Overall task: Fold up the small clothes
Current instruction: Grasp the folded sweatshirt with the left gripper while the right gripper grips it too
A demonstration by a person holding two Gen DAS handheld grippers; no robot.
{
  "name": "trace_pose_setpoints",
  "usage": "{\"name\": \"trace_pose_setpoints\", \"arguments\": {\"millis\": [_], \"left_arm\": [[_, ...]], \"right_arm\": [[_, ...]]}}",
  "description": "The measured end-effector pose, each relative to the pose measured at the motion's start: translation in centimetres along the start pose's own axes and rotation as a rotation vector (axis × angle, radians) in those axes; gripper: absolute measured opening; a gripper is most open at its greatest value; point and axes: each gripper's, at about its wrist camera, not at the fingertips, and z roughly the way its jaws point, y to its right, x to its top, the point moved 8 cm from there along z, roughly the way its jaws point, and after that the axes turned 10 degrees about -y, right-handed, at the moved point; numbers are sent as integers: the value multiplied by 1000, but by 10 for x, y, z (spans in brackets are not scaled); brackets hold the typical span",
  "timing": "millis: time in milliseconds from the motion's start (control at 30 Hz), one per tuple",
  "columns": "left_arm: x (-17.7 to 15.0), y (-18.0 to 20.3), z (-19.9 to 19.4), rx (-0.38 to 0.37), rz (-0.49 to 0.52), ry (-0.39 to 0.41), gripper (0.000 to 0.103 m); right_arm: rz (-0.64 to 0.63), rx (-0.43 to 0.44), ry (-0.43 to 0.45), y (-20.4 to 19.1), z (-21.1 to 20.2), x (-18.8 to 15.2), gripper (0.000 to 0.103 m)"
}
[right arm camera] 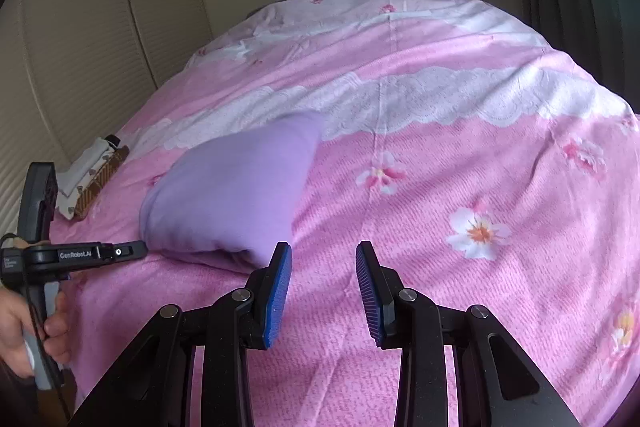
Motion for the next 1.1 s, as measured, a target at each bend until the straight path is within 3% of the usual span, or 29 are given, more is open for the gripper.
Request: {"name": "trace_pose_setpoints", "arguments": {"millis": [67,133,200,233,367,467,633,867,1100], "left_arm": [[4,6,-10,13,8,21,13],[9,9,-20,41,-2,51,32],[15,13,-33,51,-24,97,61],[17,15,-40,48,-32,116,65],[22,26,-58,83,-47,158,67],[24,31,-56,88,-76,171,77],[10,23,-34,103,-200,182,77],[-11,4,-2,-61,-456,170,77],[-5,7,19,-168,-556,196,81]], "right_arm": [[1,16,1,-1,-2,3,34],[14,25,3,1,-3,7,47],[39,39,26,5,-8,12,69],[50,45,35,6,-10,15,70],[81,77,51,11,-17,29,77],[81,106,59,12,-18,41,77],[110,247,10,11,5,61,91],[194,425,-167,10,63,71,91],[261,511,-273,7,103,71,91]]}}
